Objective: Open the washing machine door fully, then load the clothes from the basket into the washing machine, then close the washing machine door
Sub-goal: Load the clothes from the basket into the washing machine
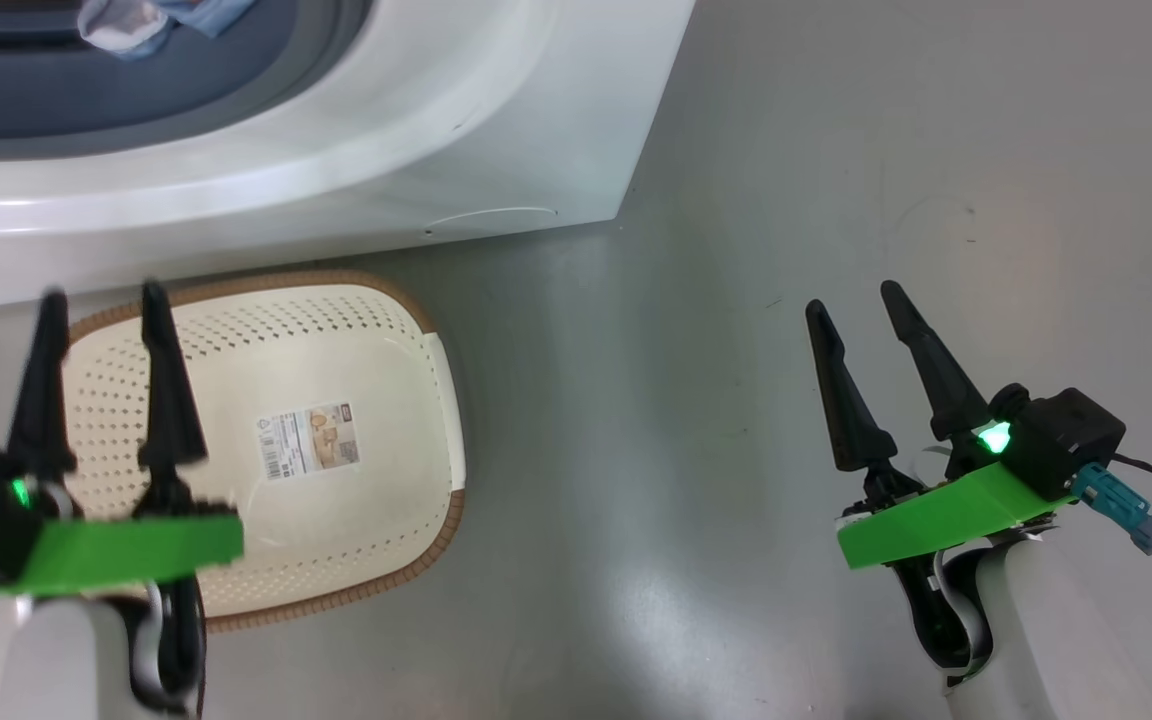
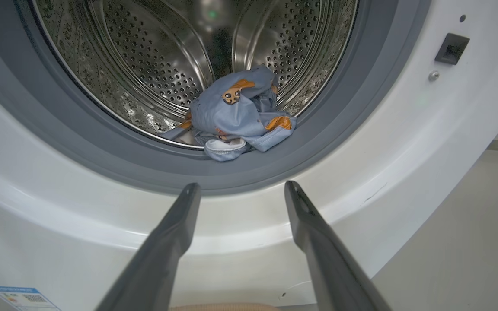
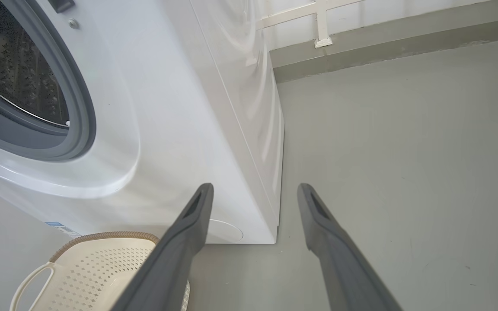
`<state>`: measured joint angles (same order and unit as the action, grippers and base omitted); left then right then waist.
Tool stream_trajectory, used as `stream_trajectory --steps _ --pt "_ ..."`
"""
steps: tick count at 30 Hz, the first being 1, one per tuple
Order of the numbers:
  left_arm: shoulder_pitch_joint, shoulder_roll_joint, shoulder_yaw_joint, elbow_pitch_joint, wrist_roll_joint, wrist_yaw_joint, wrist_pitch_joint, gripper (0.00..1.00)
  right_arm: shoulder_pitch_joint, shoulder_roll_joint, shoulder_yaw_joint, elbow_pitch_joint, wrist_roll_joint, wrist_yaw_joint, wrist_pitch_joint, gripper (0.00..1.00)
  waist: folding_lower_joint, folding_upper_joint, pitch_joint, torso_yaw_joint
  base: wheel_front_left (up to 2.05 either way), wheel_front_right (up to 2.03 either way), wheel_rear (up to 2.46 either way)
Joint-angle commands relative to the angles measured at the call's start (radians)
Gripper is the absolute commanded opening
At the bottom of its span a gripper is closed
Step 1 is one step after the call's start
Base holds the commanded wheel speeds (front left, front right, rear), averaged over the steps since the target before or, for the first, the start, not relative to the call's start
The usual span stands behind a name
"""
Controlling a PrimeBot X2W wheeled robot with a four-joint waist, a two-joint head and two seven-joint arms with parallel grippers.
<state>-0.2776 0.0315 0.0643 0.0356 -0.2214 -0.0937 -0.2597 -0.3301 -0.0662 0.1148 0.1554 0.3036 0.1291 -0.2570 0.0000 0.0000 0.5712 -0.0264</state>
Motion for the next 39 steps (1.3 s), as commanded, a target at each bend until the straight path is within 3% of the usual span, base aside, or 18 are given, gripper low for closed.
stream_trajectory --steps 1,11,19,31,39 --pt "-0.038 0.019 0.027 -0.013 0.007 -0.011 -0.002 1.0 0.013 0.01 0.028 -0.018 0.005 0.002 -0.005 1.0 0.0 0.0 -0.003 -0.003 0.0 0.0 0.0" --pt "-0.261 0.079 -0.003 0.135 -0.015 -0.031 0.009 1.0 0.019 0.012 0.031 -0.014 0.011 0.002 -0.005 1.0 0.0 0.0 -0.013 -0.016 0.0 0.0 0.0" --pt "-0.467 0.118 -0.028 0.298 -0.061 -0.033 0.143 1.0 0.02 0.013 0.034 -0.015 0.011 0.002 -0.005 1.0 0.0 0.0 -0.008 -0.023 0.0 0.0 0.0" --pt "-0.705 0.109 -0.036 0.573 -0.217 -0.036 0.385 1.0 0.025 0.015 0.021 -0.016 0.013 0.002 -0.005 1.0 0.0 0.0 0.01 -0.025 0.0 0.0 0.0" --pt "-0.817 0.121 -0.052 0.692 -0.247 -0.03 0.465 1.0 0.02 0.015 0.027 -0.014 0.015 0.002 -0.005 1.0 0.0 0.0 0.031 -0.03 0.0 0.0 0.0"
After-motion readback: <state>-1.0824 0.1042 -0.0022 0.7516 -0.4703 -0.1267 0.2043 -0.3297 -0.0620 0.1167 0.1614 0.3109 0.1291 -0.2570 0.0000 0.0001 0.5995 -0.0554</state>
